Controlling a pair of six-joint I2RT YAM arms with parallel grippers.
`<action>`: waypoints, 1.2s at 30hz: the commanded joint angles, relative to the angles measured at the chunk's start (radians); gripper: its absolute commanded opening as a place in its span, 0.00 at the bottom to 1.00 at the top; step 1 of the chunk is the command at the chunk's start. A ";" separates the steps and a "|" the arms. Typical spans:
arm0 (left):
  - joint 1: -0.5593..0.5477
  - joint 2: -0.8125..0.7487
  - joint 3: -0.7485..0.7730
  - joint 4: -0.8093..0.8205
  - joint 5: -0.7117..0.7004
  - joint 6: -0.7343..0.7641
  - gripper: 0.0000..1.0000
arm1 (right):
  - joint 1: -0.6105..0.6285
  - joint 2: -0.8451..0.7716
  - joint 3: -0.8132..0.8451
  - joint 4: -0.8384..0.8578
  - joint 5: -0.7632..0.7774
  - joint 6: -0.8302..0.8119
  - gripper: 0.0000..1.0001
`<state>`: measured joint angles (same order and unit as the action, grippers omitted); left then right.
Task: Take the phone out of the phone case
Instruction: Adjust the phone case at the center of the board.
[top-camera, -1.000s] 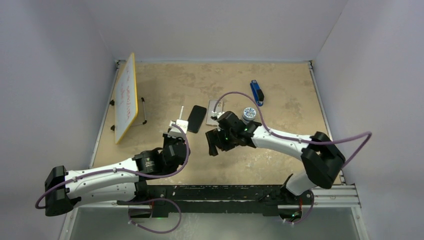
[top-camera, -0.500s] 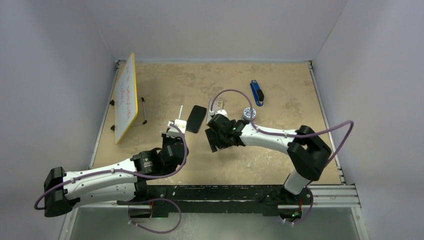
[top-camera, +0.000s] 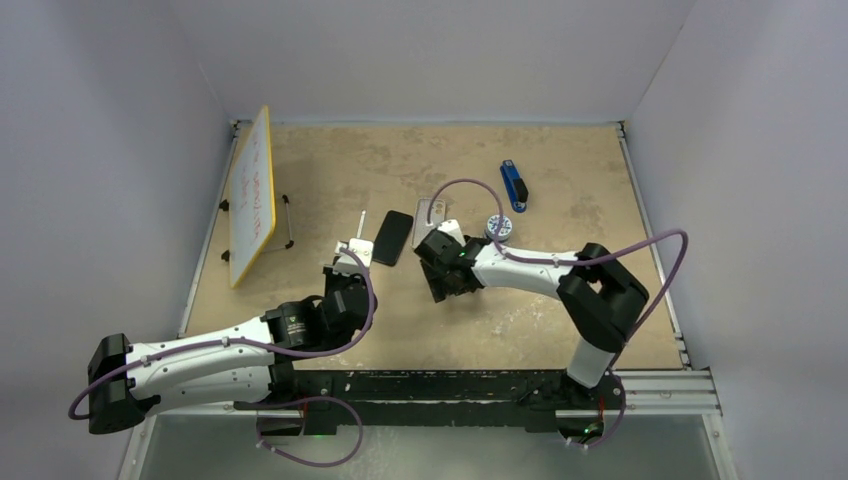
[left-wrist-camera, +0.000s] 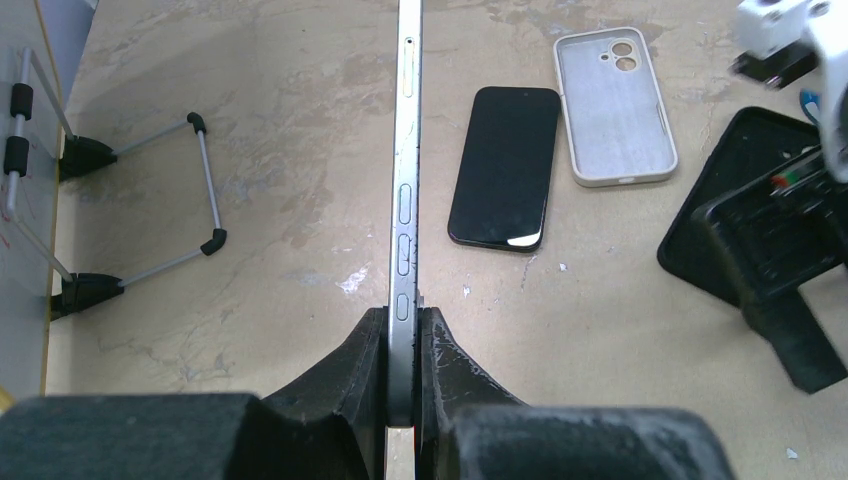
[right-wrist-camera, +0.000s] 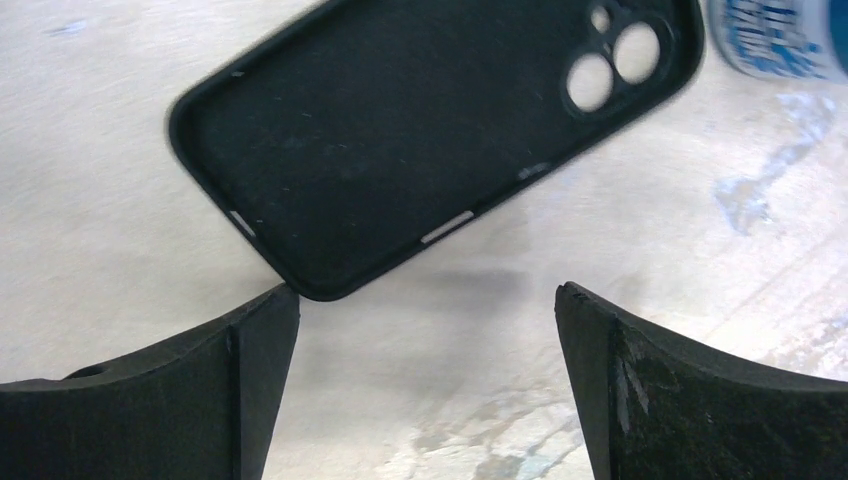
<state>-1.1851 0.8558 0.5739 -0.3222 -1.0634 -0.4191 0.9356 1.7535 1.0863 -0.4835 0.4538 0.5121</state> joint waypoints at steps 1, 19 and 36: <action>0.004 -0.015 0.000 0.055 -0.040 -0.007 0.00 | -0.105 -0.080 -0.085 0.030 -0.028 0.003 0.99; 0.004 -0.011 0.000 0.058 -0.038 -0.006 0.00 | -0.297 -0.246 -0.294 0.407 -0.451 0.093 0.98; 0.004 -0.007 -0.005 0.069 -0.038 0.000 0.00 | -0.396 0.023 -0.074 0.616 -0.473 0.098 0.98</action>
<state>-1.1851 0.8558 0.5739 -0.3164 -1.0630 -0.4187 0.5545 1.7214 0.9241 0.1139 -0.0223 0.6456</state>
